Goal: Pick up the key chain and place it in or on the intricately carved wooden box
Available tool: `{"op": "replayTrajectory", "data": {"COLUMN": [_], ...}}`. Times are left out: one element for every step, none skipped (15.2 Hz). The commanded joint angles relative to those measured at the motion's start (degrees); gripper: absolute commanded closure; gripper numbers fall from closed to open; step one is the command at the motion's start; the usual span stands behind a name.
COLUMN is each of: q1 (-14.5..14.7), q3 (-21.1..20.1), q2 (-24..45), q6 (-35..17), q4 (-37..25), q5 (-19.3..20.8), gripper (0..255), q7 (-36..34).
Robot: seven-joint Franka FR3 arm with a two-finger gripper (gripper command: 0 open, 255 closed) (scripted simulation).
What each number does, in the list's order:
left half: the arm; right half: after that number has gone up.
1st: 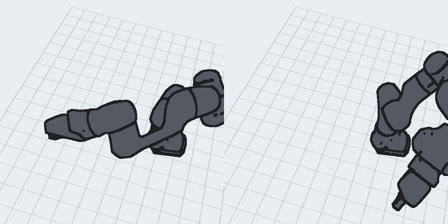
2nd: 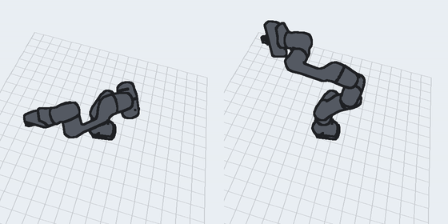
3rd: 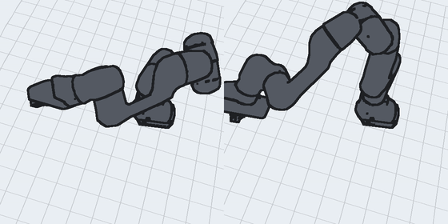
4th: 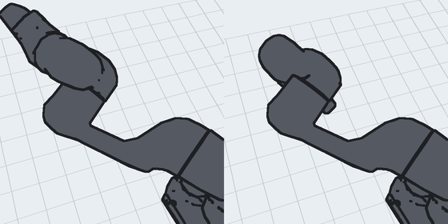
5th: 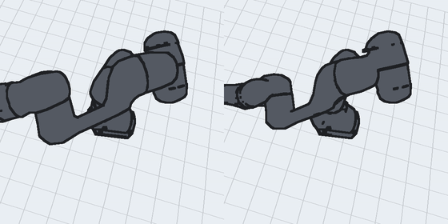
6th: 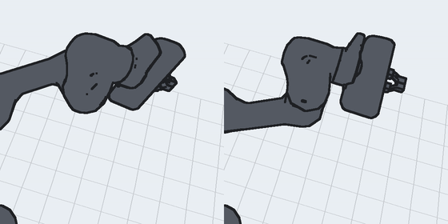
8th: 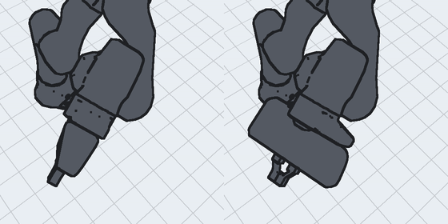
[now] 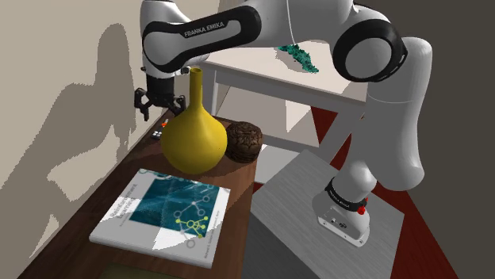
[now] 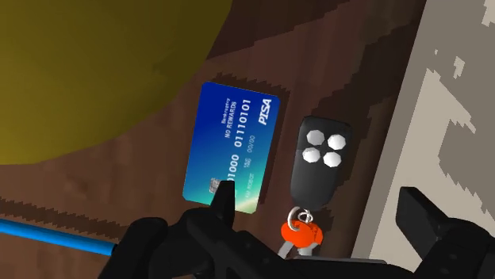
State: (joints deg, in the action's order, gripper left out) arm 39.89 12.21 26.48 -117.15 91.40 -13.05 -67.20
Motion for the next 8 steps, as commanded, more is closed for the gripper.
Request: {"op": "replayTrajectory", "data": {"q1": [0.04,0.12,0.13,0.13,-0.08,0.2,-0.54,-0.56], "q3": [0.4,0.45,0.41,0.47,0.43,0.33,0.59,0.69], "q2": [2.65,1.91,2.23,1.72,2.53,2.61,2.47,1.78], "q6": [-4.63,-5.1,-4.76,-4.52,-4.22,-4.59,-3.73,-3.85], "q4": [0.86,2.08,1.39,1.7,0.62,0.87,0.26,1.04], "q5": [0.53,0.57,0.55,0.63,0.51,0.52,0.46,0.55], "gripper": [0,255,255,255,255,255,255,255], "q7": [-0.09,0.01,-0.14,-0.1,0.0,-0.31,0.52,0.69]}}
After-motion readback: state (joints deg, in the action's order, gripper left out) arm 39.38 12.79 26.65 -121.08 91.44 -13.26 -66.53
